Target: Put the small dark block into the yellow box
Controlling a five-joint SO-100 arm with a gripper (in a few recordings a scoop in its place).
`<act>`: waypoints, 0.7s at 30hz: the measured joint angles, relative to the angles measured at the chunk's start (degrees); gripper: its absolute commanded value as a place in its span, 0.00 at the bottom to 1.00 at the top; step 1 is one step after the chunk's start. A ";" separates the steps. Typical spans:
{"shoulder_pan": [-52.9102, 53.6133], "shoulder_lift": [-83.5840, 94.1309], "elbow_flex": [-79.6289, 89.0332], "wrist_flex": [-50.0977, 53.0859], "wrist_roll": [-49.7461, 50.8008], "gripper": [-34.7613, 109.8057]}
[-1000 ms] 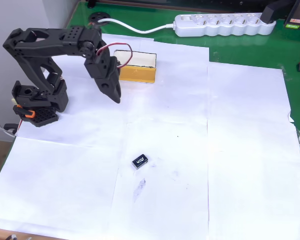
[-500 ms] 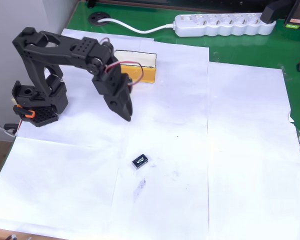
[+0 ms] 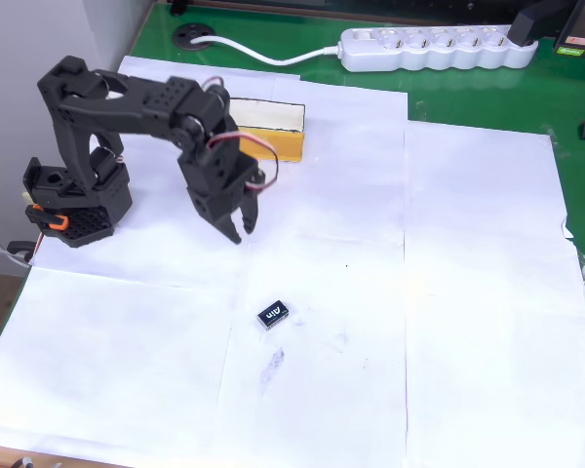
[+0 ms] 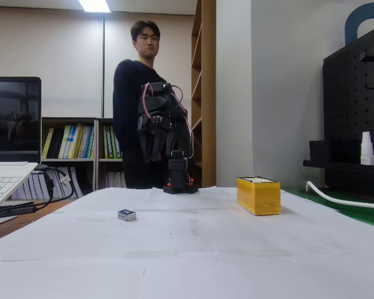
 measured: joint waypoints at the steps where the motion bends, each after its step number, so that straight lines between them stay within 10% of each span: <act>1: 0.09 1.41 0.97 -0.88 1.67 0.26; 21: 8.44 23.20 24.35 4.13 35.33 0.31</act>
